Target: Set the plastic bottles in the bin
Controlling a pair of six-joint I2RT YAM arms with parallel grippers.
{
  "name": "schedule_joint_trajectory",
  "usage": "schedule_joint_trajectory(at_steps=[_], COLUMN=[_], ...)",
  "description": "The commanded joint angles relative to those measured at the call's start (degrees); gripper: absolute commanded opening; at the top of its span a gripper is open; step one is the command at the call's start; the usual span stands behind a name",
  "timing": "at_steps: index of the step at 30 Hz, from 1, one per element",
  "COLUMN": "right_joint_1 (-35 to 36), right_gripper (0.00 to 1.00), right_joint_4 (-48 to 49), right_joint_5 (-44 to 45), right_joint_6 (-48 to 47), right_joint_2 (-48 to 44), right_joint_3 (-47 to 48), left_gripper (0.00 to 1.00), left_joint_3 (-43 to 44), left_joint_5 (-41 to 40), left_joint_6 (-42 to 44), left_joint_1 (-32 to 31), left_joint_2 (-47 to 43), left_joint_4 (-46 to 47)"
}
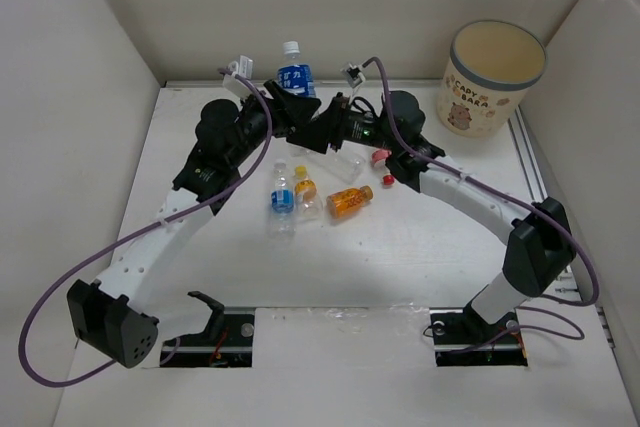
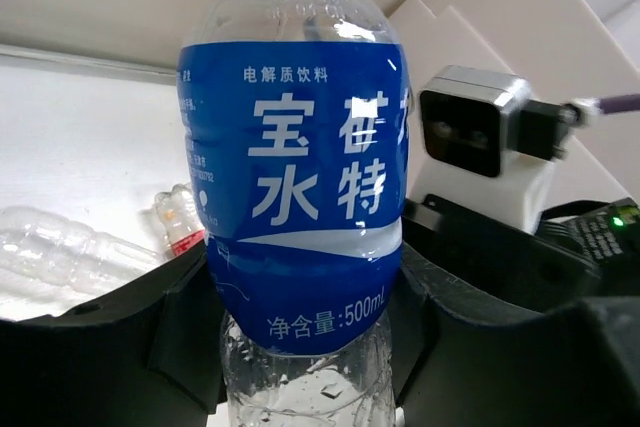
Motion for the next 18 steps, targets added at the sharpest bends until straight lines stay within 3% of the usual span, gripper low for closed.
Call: schedule_joint_trajectory(at_steps=[1, 2, 5, 6, 7, 8, 12, 18], right_joint_1=[-0.64, -0.64, -1.35, -1.96, -2.74, -2.75, -7.31, -19.77], right_gripper=[0.57, 0.36, 0.13, 0.01, 0.00, 0.00, 0.00, 0.00], right_joint_4=[6.60, 6.60, 6.60, 6.60, 6.60, 5.56, 1.87, -10.06], right_joint_5=[-0.84, -0.84, -0.31, -0.31, -0.31, 0.38, 2.14, 8.55], right_joint_6=[0.85, 0.85, 0.85, 0.85, 0.85, 0.85, 0.33, -3.97], right_joint_2=[0.08, 0.08, -0.97, -0.98, -1.67, -1.68, -2.29, -2.82], right_joint_3=[-1.17, -1.17, -2.40, -2.40, -2.40, -2.93, -2.32, 5.83], left_gripper=[0.17, 0.23, 0.48, 0.76, 0.95, 1.00, 1.00, 1.00], left_joint_3=[0.75, 0.75, 1.28, 1.98, 1.98, 2.68, 7.42, 20.61], left_joint_5=[2.97, 2.97, 2.44, 2.44, 2.44, 1.49, -5.53, -21.45], left_joint_6=[-1.23, -1.23, -1.23, -1.23, -1.75, -1.76, 0.17, 3.69], left_joint_1=[-0.36, -0.36, -0.36, -0.36, -0.36, -0.36, -0.36, -0.36], left_joint_2=[-1.21, -1.21, -0.61, -0.60, -0.60, -0.60, -0.60, 1.33], left_joint_4=[4.75, 5.45, 5.98, 5.98, 5.98, 5.98, 2.83, -14.12])
